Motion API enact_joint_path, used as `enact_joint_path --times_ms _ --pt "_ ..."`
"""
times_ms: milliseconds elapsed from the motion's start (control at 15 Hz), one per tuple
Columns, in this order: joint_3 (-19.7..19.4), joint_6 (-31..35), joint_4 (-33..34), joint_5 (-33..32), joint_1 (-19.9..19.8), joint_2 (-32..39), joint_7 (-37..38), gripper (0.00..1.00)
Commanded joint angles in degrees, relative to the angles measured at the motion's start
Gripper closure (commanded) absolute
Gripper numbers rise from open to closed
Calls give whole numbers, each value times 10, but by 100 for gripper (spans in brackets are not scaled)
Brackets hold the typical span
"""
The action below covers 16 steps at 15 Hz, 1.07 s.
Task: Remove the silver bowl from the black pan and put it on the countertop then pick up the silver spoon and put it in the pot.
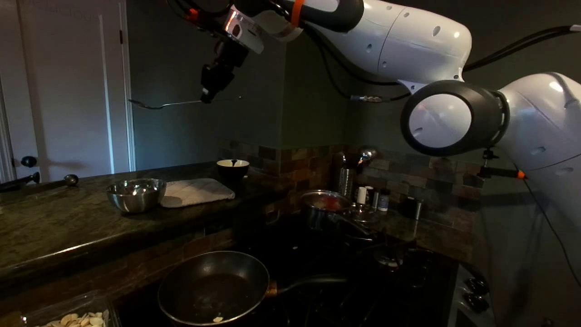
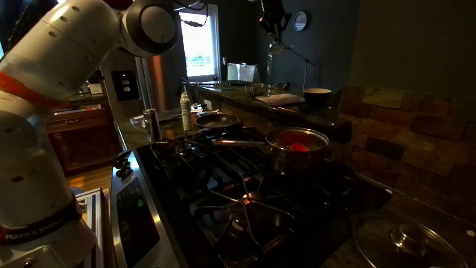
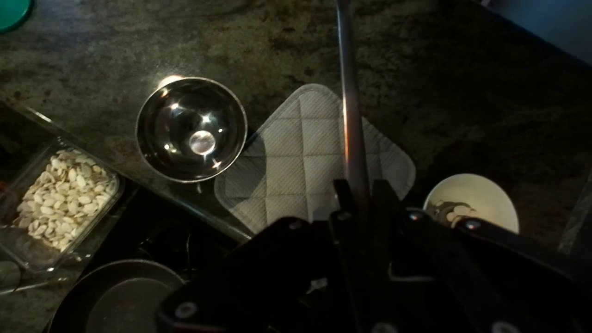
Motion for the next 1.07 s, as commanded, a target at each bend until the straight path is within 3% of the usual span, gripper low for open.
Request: enact_joint_path --times_ms 0,67,133,200,267,400,533,1000 --pt "-107 60 -38 78 32 -24 6 96" --pt "-110 69 -35 84 33 -26 15 96" --pt "-65 51 8 49 25 -8 43 96" --pt "-109 57 -33 105 31 -30 5 96" --pt "-6 16 26 35 -3 -8 23 96" --pt "30 -9 -21 42 -10 -39 -1 96" --pt "72 -75 -13 59 -31 -42 -4 96" --pt "110 -229 -5 58 -65 -55 16 96"
